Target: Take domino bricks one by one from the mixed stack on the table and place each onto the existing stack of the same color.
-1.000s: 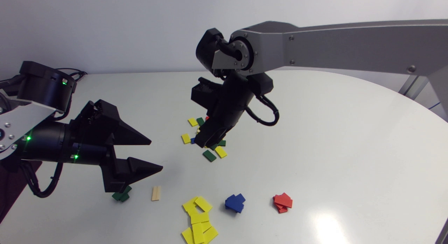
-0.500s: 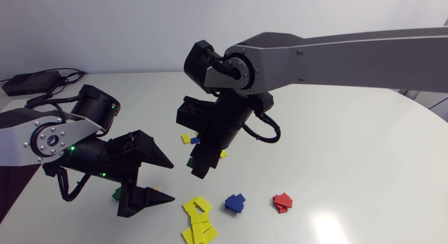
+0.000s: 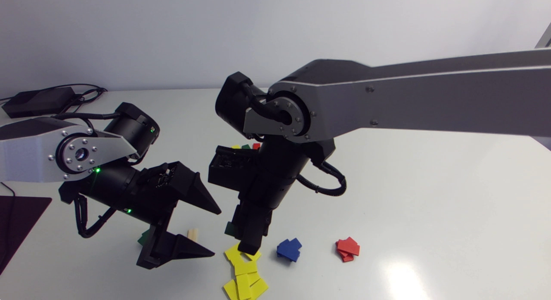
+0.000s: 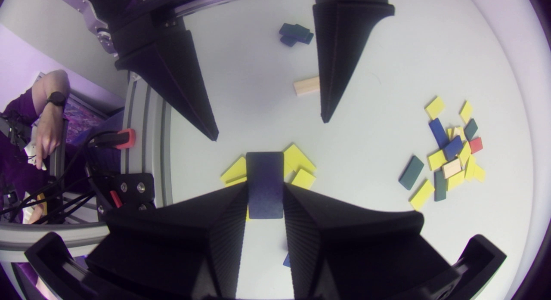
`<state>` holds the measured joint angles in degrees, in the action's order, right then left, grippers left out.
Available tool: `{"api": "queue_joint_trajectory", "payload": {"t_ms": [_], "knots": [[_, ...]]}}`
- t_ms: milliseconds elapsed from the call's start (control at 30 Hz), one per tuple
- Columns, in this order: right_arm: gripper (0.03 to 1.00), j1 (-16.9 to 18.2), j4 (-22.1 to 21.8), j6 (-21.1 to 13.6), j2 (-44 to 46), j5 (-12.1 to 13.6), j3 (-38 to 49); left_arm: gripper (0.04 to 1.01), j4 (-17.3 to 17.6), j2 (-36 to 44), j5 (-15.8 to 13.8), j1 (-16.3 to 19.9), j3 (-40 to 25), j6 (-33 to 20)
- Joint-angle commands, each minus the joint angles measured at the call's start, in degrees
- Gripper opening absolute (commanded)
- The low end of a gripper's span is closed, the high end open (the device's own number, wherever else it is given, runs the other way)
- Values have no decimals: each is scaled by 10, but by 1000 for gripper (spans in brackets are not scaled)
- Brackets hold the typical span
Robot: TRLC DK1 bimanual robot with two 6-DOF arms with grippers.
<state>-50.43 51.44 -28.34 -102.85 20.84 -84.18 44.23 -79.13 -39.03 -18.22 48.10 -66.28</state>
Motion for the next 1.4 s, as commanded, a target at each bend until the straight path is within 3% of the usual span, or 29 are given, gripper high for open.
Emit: {"api": "queue_joint_trajectory", "payload": {"t_ms": [0,367,533,1367], "knots": [[107,-9,-5,-15,-1,4,15,984,17,-3,-17,-9,28,-25],[107,-18,-10,-15,-5,9,16,948,24,-15,-28,-27,56,-18],[107,-17,-14,-15,2,9,18,925,27,-16,-52,-23,53,-18],[107,2,-10,-13,31,5,15,923,27,-37,-83,-2,31,-42]]}}
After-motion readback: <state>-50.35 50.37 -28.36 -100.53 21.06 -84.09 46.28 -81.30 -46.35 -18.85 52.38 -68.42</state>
